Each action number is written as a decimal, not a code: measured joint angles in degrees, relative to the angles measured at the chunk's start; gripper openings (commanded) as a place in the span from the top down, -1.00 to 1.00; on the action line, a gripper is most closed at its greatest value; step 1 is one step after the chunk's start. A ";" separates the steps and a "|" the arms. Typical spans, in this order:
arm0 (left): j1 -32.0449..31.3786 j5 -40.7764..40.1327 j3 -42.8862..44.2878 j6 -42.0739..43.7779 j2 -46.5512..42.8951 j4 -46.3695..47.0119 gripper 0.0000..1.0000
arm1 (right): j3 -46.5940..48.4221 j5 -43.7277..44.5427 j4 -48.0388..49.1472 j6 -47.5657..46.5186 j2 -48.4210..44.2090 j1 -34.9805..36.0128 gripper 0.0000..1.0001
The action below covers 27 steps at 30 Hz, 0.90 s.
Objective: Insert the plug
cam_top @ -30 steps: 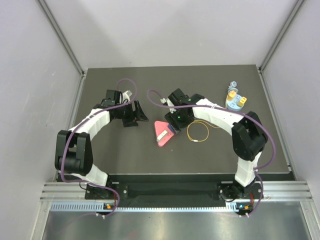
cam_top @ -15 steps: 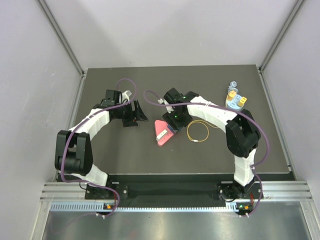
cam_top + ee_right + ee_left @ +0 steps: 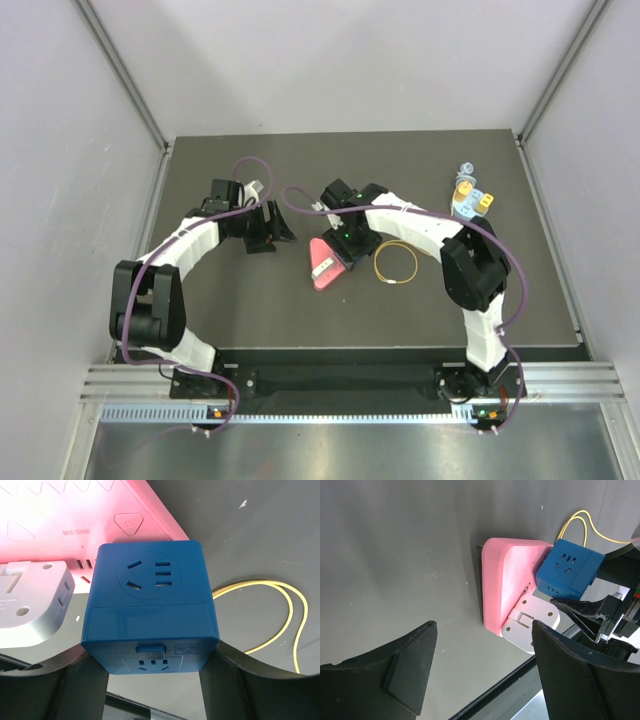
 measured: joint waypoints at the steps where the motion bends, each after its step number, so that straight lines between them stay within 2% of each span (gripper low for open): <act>1: 0.00 0.00 0.00 -0.02 0.00 0.09 -0.61 | 0.28 0.09 -0.26 0.00 0.20 0.02 1.00; 3: 0.00 0.02 0.00 -0.02 0.00 0.31 -0.61 | 1.27 0.26 -1.14 0.02 0.76 0.02 0.91; 4: 0.00 0.02 0.00 -0.04 0.00 0.37 -0.61 | 1.68 0.37 -1.33 0.02 0.96 0.02 0.75; 9: 0.00 0.31 0.00 -0.39 0.00 0.48 -0.61 | 3.89 1.16 -2.05 0.00 2.05 0.02 0.32; 10: 0.00 0.42 -0.04 -0.46 0.00 0.61 -0.61 | 4.42 1.62 -2.14 0.00 2.27 0.02 0.13; 16: 0.00 1.01 -0.11 -0.87 0.00 0.83 -0.61 | 7.56 4.22 -2.54 -0.02 2.78 -0.11 -0.32; 22: 0.00 1.25 -0.09 -1.07 0.00 0.81 -0.62 | 8.22 5.38 -1.55 0.17 0.26 -0.59 -0.56; 27: 0.00 1.51 -0.09 -1.38 0.00 0.81 -0.62 | 7.39 5.60 -0.28 0.26 -5.14 -1.25 -0.53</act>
